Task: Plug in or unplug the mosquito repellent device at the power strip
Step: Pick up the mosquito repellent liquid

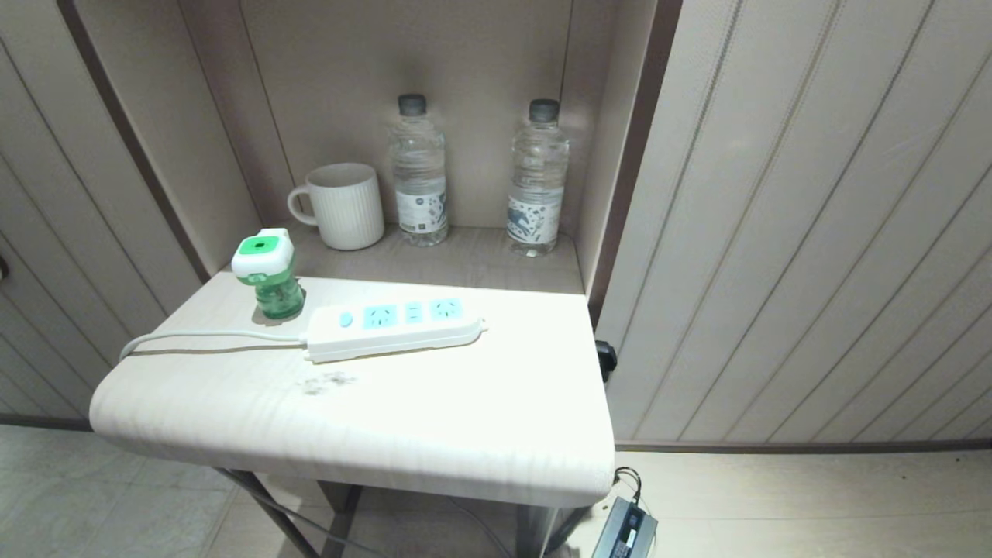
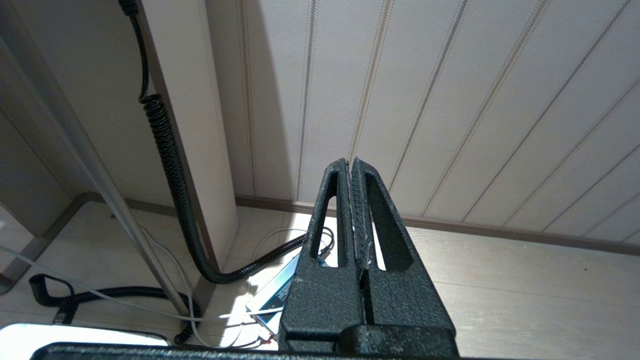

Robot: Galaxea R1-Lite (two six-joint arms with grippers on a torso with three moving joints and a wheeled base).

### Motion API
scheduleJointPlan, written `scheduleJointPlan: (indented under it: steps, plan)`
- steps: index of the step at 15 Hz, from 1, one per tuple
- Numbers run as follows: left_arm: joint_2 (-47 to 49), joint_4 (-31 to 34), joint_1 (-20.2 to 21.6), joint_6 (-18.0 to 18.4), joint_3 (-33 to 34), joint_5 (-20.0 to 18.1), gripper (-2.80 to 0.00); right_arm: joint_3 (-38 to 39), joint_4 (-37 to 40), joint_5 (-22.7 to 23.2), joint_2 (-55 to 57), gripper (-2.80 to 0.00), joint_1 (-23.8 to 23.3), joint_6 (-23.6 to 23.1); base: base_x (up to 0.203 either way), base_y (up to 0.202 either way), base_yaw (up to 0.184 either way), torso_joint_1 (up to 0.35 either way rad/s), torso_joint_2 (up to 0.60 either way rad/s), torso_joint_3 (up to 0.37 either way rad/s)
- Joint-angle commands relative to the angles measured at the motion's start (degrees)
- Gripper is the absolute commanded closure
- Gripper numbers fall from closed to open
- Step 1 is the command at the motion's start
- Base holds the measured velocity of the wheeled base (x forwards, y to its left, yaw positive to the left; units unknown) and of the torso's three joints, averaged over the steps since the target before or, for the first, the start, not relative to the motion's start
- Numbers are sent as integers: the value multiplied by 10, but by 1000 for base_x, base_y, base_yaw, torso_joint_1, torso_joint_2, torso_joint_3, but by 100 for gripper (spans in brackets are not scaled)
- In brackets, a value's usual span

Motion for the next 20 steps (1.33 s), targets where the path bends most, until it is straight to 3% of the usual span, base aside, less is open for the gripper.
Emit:
scheduleJointPlan:
  steps: [1,3,5,7,8,9,11,13,14,16,19,20]
  plan:
    - [-11,-14,2,-2,30,1,0,0,0,-1,0,0,0,0,0,0,0,0,0,0]
    - [-11,-90,2,23,92,-5,0,0,0,0,0,0,0,-6,0,0,0,0,0,0]
    - [-10,-180,2,74,184,-20,0,0,0,1,0,0,0,-15,0,0,0,0,0,0]
    - [-10,-304,2,97,277,-73,0,0,-1,3,-1,0,0,-18,0,0,0,0,0,0]
    - [-10,-344,2,89,293,-93,0,0,0,3,0,0,0,-18,0,0,0,0,0,0]
    - [-10,-361,2,45,298,-109,0,0,0,4,0,0,0,-7,0,0,0,0,0,0]
    - [-11,-366,2,31,301,-169,0,0,0,0,0,0,1,13,0,0,0,0,0,0]
    - [-10,-359,2,106,301,-219,0,0,0,-1,0,0,1,17,0,0,0,0,0,0]
    - [-10,-358,2,119,301,-226,0,0,-1,-1,0,0,0,19,0,0,0,0,0,0]
    - [-11,-361,2,122,301,-186,0,0,-1,-2,0,0,1,30,0,0,0,0,0,0]
    - [-11,-373,3,123,301,-81,0,0,-1,-2,-1,0,1,32,0,0,0,0,0,0]
    - [-11,-373,12,126,301,-69,0,0,-1,-2,0,0,0,30,0,0,0,0,0,0]
